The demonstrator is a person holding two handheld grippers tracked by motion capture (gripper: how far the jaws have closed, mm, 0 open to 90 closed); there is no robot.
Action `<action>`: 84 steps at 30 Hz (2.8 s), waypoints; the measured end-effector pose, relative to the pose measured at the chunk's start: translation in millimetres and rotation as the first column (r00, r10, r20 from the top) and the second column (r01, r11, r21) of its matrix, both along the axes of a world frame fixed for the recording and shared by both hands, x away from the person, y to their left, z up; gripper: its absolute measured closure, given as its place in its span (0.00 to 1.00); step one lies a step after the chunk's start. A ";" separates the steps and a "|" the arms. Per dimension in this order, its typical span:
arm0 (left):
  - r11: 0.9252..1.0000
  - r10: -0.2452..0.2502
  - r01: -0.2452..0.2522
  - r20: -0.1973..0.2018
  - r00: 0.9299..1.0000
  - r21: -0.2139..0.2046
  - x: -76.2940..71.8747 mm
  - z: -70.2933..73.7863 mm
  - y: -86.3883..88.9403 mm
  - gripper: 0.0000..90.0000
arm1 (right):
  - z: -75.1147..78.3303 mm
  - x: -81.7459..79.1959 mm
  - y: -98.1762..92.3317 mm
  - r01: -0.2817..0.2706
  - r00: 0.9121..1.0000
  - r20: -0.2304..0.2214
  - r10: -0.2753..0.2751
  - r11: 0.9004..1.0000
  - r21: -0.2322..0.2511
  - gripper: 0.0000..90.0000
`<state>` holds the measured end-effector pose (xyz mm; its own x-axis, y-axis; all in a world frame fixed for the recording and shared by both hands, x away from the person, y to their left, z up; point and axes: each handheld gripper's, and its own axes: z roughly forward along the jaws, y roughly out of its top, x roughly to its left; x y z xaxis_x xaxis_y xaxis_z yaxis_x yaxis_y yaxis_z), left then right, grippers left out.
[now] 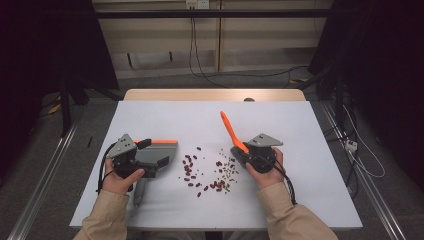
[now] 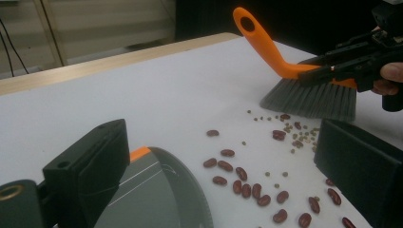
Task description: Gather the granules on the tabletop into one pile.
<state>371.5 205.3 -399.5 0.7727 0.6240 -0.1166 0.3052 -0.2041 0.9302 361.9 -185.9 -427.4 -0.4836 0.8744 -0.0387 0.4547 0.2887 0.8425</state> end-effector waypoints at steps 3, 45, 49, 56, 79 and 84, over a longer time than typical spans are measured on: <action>1.000 -0.002 0.002 0.001 1.000 0.005 0.3 -0.3 0.1 0.05 | -0.5 -0.6 0.0 -0.008 1.000 -0.002 0.008 0.998 -0.057 0.77; 1.000 -0.001 0.001 0.000 1.000 0.006 0.5 0.0 0.0 0.05 | -0.5 13.3 -35.1 0.049 0.991 -0.123 -0.045 0.998 0.034 0.79; 1.000 0.000 0.000 0.002 1.000 0.003 0.6 0.0 0.5 0.05 | 3.2 21.2 -29.3 0.028 0.999 -0.035 -0.026 0.998 0.057 0.79; 1.000 0.005 -0.005 -0.010 1.000 -0.013 2.5 -0.5 2.2 0.05 | 0.6 56.9 -9.6 -0.044 0.999 0.022 0.044 0.999 -0.016 0.79; 0.999 0.027 -0.027 -0.018 0.999 -0.023 5.2 -1.1 8.8 0.05 | -7.9 29.1 28.6 -0.351 0.934 0.016 0.357 0.924 -0.152 0.79; 1.000 0.022 -0.022 -0.016 1.000 -0.020 4.8 -1.1 8.1 0.05 | -7.0 22.4 29.0 -0.384 0.921 0.015 0.390 0.912 -0.143 0.79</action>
